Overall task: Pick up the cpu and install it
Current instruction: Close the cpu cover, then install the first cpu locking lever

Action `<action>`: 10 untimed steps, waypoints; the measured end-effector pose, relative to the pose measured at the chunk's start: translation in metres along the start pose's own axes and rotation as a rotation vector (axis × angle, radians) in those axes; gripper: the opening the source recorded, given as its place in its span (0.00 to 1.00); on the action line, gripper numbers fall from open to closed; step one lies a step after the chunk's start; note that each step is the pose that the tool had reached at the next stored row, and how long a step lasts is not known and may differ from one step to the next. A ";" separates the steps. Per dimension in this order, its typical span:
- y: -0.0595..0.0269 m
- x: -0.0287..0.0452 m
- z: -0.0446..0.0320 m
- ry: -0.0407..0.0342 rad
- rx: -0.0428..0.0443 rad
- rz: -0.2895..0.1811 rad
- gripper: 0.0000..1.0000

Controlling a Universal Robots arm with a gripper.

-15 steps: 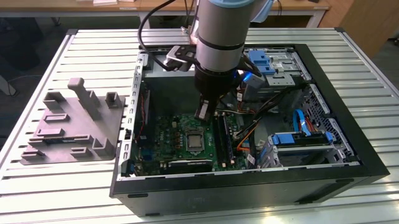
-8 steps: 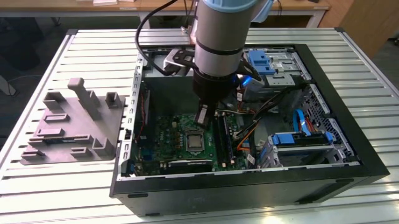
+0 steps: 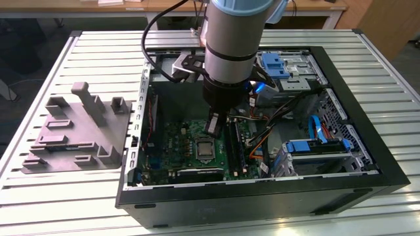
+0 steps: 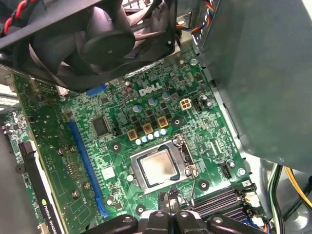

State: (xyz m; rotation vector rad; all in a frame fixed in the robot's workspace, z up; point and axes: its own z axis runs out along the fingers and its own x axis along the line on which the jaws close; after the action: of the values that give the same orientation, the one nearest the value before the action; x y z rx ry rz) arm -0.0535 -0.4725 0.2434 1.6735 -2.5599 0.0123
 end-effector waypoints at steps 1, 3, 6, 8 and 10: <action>0.0000 0.0000 0.0000 -0.0006 -0.0003 0.000 0.11; -0.0001 0.0002 0.0000 -0.0022 -0.0009 -0.001 0.11; -0.0001 0.0006 0.0000 -0.0024 -0.0010 -0.001 0.11; -0.0002 0.0007 0.0000 -0.0024 -0.0010 -0.001 0.11; -0.0002 0.0007 0.0000 -0.0023 -0.0010 -0.001 0.11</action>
State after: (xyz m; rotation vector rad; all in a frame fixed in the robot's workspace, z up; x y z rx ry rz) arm -0.0536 -0.4732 0.2434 1.6758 -2.5602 0.0089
